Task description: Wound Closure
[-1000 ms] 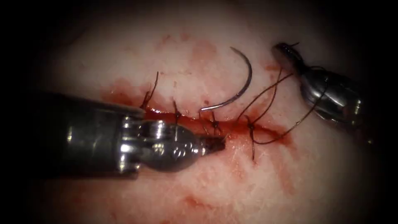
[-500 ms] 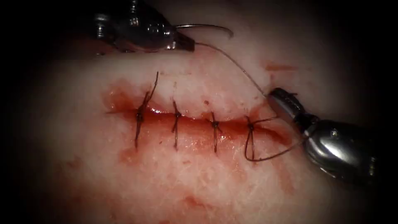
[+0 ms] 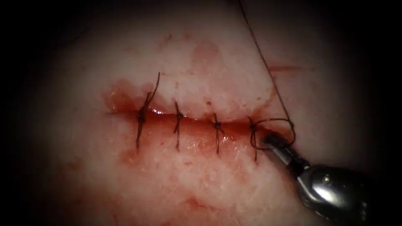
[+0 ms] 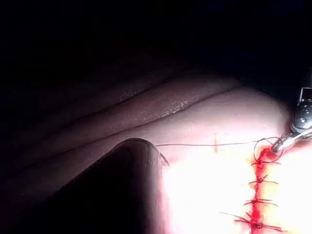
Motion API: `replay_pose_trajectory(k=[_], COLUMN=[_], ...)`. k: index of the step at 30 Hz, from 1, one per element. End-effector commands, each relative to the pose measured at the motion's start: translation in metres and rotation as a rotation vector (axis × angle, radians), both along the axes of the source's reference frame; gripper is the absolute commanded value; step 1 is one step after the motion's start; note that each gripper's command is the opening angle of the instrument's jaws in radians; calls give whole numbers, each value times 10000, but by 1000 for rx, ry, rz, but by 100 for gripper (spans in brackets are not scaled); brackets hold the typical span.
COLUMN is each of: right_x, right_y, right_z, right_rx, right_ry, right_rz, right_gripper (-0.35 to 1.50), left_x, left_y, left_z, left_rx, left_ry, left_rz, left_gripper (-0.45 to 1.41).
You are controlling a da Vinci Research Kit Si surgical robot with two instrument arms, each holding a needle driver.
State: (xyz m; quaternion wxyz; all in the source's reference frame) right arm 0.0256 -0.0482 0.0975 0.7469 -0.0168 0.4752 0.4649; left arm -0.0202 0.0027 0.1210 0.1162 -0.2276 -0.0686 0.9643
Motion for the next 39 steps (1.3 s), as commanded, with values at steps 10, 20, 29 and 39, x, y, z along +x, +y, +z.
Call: replay_pose_trajectory(k=[10, 20, 29, 39], right_x=[21, 20, 16, 4], right_y=[-30, -40, -65, -95], right_z=[0, -4, -15, -17], right_rx=[20, 27, 36, 45], right_ry=[50, 56, 50, 41], right_rz=[-95, -122, -158, -204], right_gripper=[-35, -35, -35, -35], left_x=[13, 7, -1, -15], left_y=[61, 98, 130, 129], left_z=[10, 39, 80, 115], left_rx=[-20, -40, -64, -75], left_ry=[6, 22, 45, 34], left_rz=[-46, -70, -88, -94], left_gripper=[-45, -45, -45, -45])
